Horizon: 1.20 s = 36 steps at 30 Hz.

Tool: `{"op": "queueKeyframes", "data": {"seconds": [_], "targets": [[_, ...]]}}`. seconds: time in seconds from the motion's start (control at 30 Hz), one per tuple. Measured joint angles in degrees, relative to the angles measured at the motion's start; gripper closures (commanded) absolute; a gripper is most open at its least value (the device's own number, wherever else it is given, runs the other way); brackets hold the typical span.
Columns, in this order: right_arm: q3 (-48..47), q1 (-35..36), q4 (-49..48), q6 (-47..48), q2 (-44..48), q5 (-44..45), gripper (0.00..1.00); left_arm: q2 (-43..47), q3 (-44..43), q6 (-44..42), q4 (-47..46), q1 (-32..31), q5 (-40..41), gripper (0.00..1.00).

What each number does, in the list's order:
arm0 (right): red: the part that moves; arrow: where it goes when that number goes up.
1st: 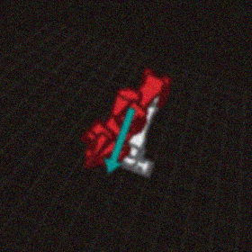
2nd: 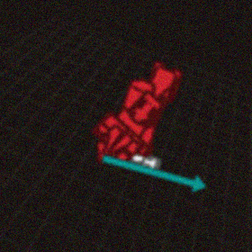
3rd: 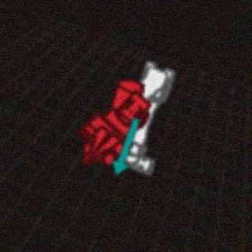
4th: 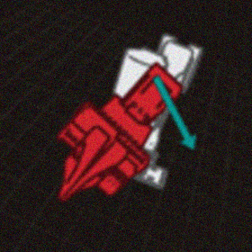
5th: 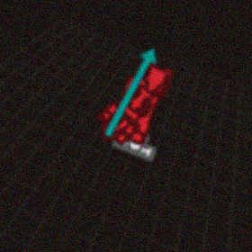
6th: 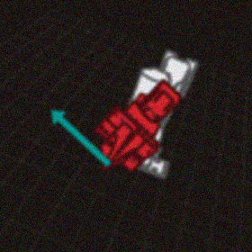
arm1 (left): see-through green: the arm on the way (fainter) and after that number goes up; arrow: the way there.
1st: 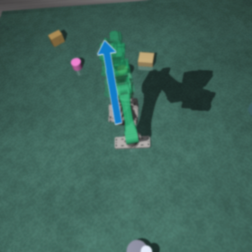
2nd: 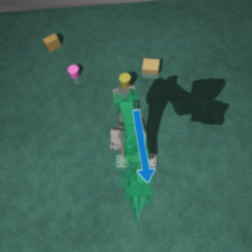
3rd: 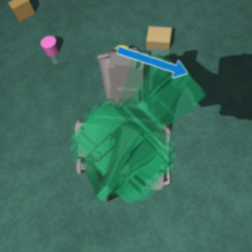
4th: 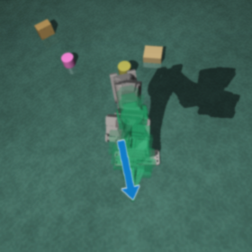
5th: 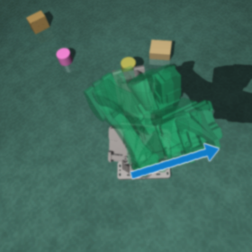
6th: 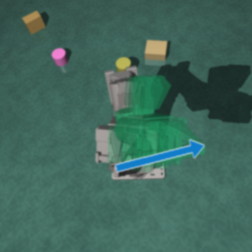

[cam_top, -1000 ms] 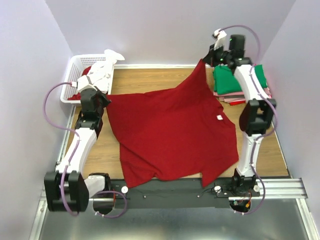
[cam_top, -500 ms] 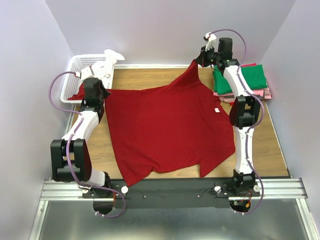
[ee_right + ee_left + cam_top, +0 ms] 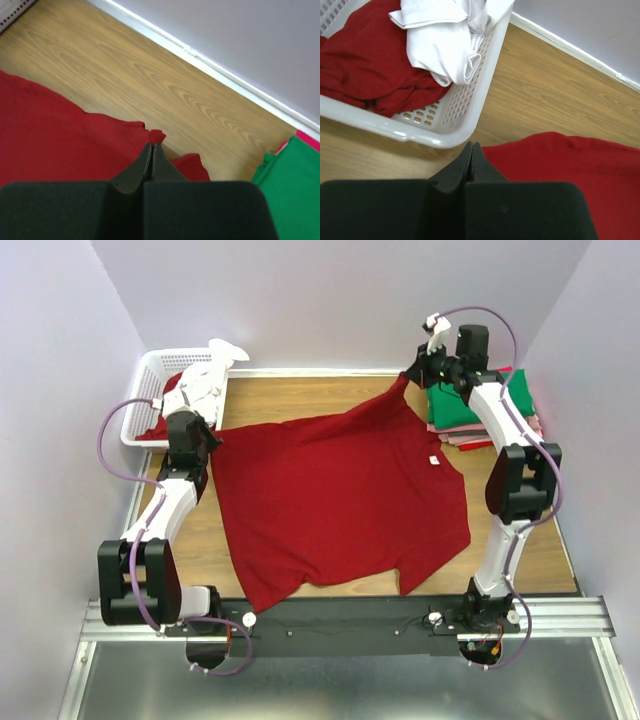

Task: Fold and stack the t-shirts
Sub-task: Fold the tshirt

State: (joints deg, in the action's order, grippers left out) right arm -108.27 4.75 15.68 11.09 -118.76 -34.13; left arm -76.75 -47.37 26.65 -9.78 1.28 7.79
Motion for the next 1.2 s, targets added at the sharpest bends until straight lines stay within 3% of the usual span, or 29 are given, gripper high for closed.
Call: {"op": "queueKeyframes", "data": {"seconds": [0.3, 1.2], "targets": [[16.02, -2.25, -2.67, 1.44, 9.73, -0.96, 1.00, 3.32, 4.39, 1.66, 0.26, 0.11, 0.00, 1.00], [32.87, -7.78, -7.17, 1.40, 20.04, -3.67, 0.99, 14.40, 14.73, 9.20, 5.90, 0.11, 0.13, 1.00]]}}
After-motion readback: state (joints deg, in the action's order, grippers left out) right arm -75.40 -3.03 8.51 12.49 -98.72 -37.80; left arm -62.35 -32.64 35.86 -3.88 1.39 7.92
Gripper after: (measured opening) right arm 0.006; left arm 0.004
